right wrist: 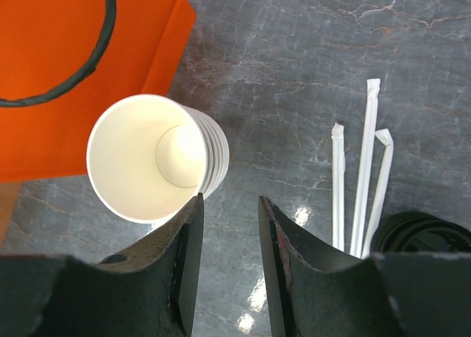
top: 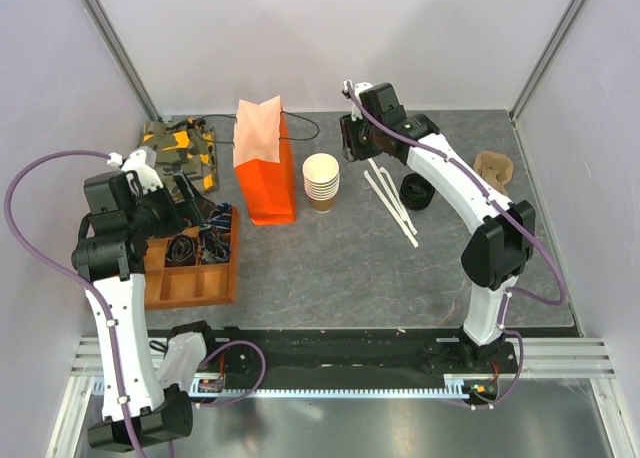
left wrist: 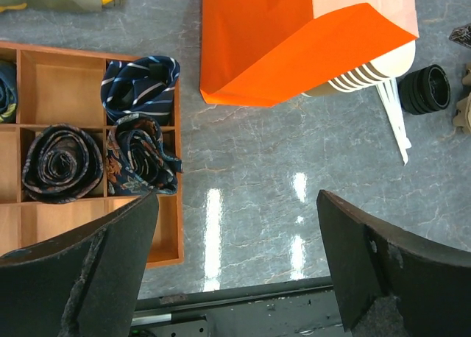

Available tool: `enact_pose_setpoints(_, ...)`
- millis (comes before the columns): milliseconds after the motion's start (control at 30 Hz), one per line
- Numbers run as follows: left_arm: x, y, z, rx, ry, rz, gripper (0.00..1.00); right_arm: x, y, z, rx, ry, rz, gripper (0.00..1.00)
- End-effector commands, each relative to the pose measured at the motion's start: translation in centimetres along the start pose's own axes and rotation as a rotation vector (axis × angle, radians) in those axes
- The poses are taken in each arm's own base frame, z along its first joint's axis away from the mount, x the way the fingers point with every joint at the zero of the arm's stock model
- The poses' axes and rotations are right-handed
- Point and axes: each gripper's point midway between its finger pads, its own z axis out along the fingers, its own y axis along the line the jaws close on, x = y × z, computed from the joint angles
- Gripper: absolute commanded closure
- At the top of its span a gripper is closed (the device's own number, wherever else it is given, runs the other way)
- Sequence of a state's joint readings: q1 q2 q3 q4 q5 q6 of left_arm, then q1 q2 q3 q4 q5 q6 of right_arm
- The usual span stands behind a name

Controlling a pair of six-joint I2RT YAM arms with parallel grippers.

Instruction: Pack the takeout coffee

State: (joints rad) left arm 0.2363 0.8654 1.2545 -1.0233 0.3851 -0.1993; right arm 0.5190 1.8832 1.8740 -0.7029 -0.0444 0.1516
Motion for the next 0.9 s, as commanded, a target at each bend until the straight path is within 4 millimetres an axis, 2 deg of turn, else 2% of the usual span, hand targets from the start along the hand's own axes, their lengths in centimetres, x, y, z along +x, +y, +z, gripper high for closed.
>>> enact_pose_setpoints(0, -0.3, 0.5, 0.4, -0.025, -0.008, -0.048, 0.05, -1.8, 0.8, 0.1, -0.023, -0.043, 0.064, 0.56)
enact_pose_setpoints(300, 0.4, 1.3, 0.6, -0.063, -0.012, -0.061, 0.07, -1.0, 1.4, 2.0, -0.046, -0.002, 0.094, 0.56)
enact_pose_setpoints(733, 1.2, 2.1, 1.3, -0.081, -0.011, -0.072, 0.09, 0.7, 1.7, 3.5, -0.071, 0.051, 0.127, 0.58)
enact_pose_setpoints(867, 1.5, 2.4, 1.5, -0.09, -0.007, -0.074, 0.09, 0.9, 1.9, 3.8, -0.08, 0.061, 0.134, 0.62)
